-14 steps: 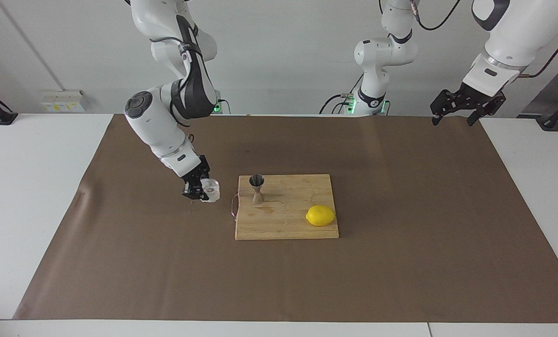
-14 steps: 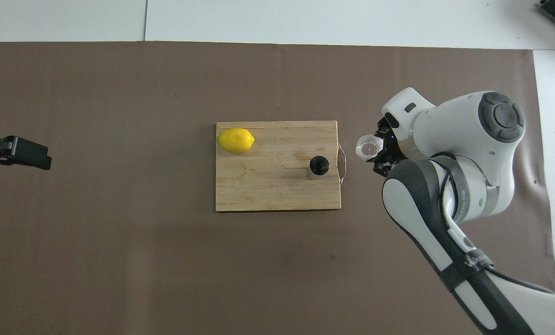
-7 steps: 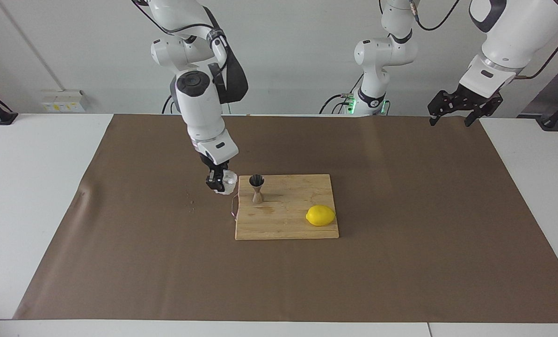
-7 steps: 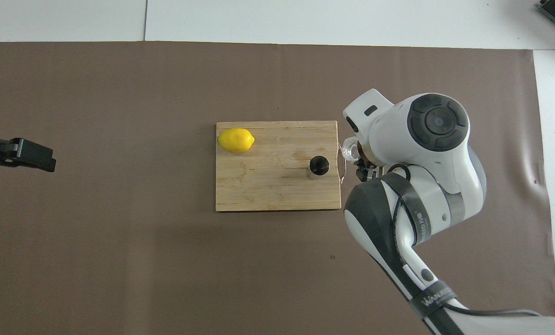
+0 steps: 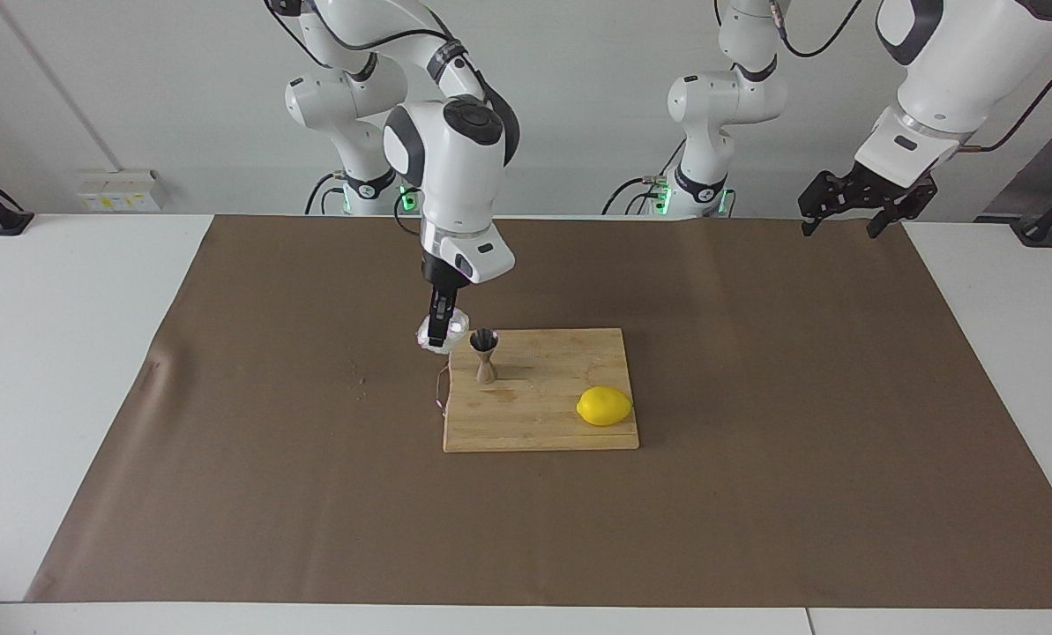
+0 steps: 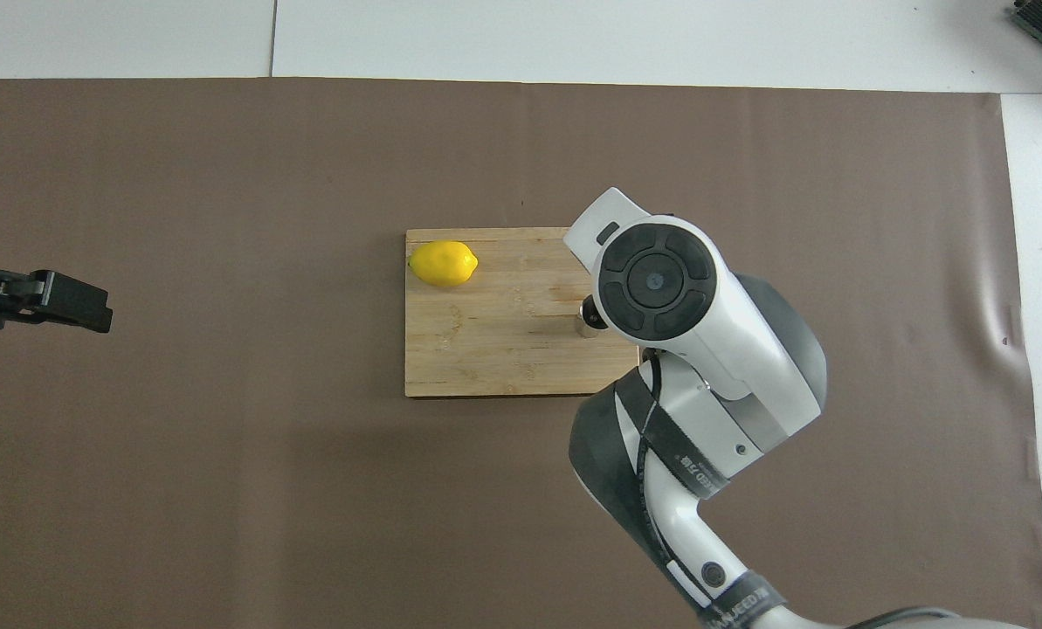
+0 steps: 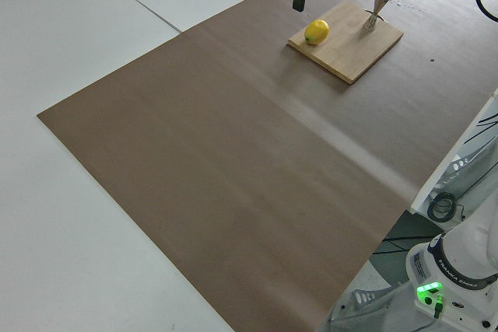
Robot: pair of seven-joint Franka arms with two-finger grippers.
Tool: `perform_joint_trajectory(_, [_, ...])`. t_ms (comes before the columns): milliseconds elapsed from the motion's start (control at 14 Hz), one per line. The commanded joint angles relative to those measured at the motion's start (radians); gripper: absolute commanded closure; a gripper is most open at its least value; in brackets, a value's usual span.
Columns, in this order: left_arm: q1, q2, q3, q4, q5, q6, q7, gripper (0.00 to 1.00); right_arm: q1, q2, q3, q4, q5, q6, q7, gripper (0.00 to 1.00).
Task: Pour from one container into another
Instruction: 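Carry the clear glass with the right gripper above the metal cup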
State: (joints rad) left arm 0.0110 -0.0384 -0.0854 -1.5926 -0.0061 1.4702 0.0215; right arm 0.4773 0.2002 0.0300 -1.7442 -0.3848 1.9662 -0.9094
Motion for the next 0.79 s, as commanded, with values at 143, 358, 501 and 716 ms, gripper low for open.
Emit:
perform_joint_trajectory(143, [0.004,-0.028,0.01,-0.03,-0.009,-0.002,-0.005,0.0,0.059,0.015,-0.001,0.012,-0.152,-0.049,0.042,1.0])
perform_joint_trajectory(358, [0.001,-0.028,0.009,-0.03,-0.011,-0.002,-0.005,0.0,0.069,0.027,0.001,0.005,-0.198,-0.052,0.061,1.0])
perform_joint_trajectory(501, [0.004,-0.028,0.009,-0.03,-0.011,-0.002,-0.005,0.0,0.07,0.021,0.001,-0.012,-0.23,-0.041,0.063,1.0])
perform_joint_trajectory(716, [0.004,-0.028,0.009,-0.03,-0.009,-0.002,-0.005,0.0,0.099,0.025,0.001,-0.026,-0.279,-0.041,0.078,1.0])
